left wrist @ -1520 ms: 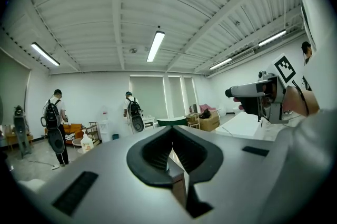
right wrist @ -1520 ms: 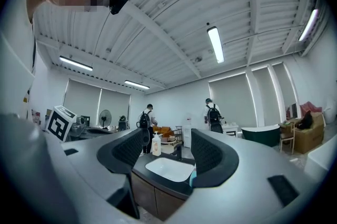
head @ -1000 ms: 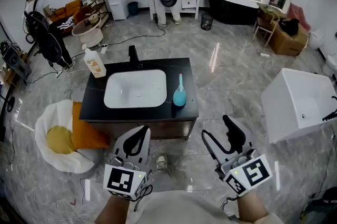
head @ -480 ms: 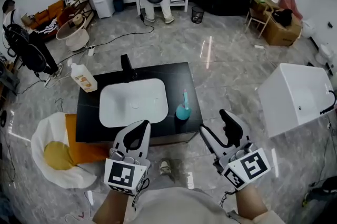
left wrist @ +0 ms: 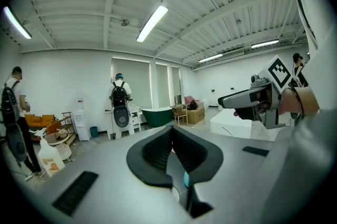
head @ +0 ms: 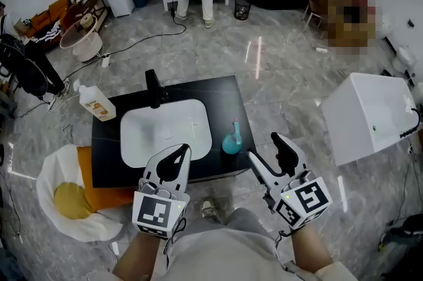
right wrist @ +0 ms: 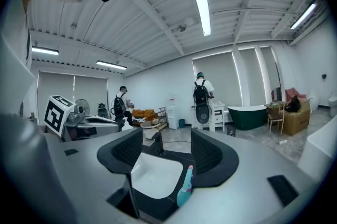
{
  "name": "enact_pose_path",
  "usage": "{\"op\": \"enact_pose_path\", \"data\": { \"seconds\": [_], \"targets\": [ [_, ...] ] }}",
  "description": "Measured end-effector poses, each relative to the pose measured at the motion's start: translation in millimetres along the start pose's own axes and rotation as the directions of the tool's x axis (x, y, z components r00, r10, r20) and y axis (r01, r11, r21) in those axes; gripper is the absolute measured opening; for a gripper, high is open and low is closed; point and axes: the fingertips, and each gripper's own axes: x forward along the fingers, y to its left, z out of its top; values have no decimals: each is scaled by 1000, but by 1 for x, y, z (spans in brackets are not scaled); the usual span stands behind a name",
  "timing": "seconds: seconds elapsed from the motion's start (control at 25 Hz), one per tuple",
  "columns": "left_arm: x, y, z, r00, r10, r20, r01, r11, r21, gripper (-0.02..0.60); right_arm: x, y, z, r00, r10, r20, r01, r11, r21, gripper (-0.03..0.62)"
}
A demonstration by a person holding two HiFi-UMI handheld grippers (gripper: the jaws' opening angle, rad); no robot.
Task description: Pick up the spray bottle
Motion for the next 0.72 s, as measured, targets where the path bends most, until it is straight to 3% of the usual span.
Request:
{"op": "enact_pose_path", "data": {
  "seconds": [0.4, 0.72],
  "targets": [
    [27, -12, -13, 996, -5, -88, 3, 1000, -27, 20, 22, -26, -15, 997, 56, -43, -56, 998, 18, 296],
    [49, -9, -42, 987, 30, -157, -35, 999, -27, 20, 53, -42, -68, 990, 55, -130, -47, 997, 62, 302]
  ]
}}
